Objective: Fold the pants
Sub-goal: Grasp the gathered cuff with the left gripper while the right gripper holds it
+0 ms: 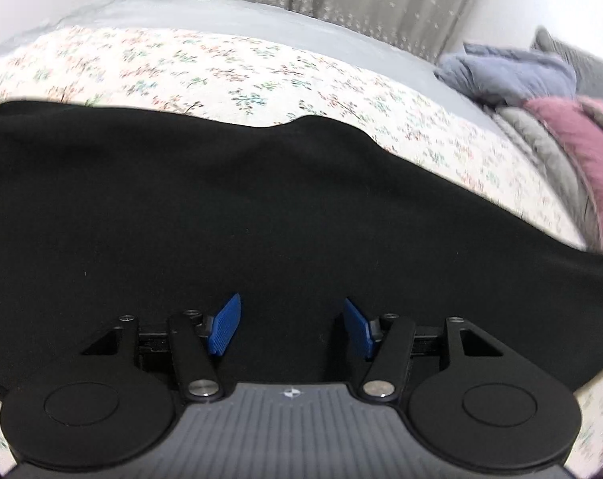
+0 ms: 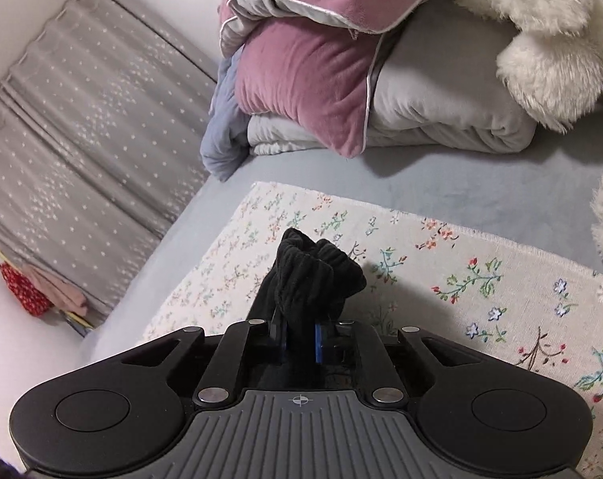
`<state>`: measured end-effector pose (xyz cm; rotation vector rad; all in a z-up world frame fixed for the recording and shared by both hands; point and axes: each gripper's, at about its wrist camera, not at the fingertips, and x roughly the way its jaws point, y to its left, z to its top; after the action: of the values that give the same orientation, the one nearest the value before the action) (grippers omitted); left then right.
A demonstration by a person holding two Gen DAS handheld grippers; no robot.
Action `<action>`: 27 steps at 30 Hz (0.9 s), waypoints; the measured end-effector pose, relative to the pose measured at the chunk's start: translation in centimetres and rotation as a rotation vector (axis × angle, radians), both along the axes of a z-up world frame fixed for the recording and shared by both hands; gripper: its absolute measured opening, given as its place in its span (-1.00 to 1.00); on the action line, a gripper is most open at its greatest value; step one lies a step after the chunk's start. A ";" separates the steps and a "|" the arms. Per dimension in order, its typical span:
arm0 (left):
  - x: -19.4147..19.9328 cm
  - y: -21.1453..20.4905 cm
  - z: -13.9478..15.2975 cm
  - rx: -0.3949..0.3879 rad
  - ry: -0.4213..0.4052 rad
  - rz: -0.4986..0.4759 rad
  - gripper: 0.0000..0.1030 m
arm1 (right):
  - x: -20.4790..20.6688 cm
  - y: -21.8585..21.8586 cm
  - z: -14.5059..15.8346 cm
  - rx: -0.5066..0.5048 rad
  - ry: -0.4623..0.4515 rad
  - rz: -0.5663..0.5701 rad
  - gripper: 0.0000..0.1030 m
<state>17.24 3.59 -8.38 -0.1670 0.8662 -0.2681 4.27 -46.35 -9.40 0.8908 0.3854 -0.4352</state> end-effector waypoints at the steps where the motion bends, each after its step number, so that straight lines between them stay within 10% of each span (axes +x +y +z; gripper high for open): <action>1: -0.1 -0.1 0.0 0.006 -0.003 -0.003 0.19 | 0.2 0.3 0.1 -0.023 0.014 -0.001 -0.79; 15: 1.2 6.3 1.6 -0.276 0.046 0.129 0.19 | 1.6 11.4 7.3 -0.425 -0.071 0.181 -0.78; 27: 2.2 11.8 1.6 -0.514 0.100 0.189 0.23 | 10.5 39.9 4.9 -0.706 -0.053 0.638 -0.78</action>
<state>19.42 15.38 -6.80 -0.7418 0.8601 -0.3025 14.74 -6.41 -4.54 0.0675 0.4058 0.0577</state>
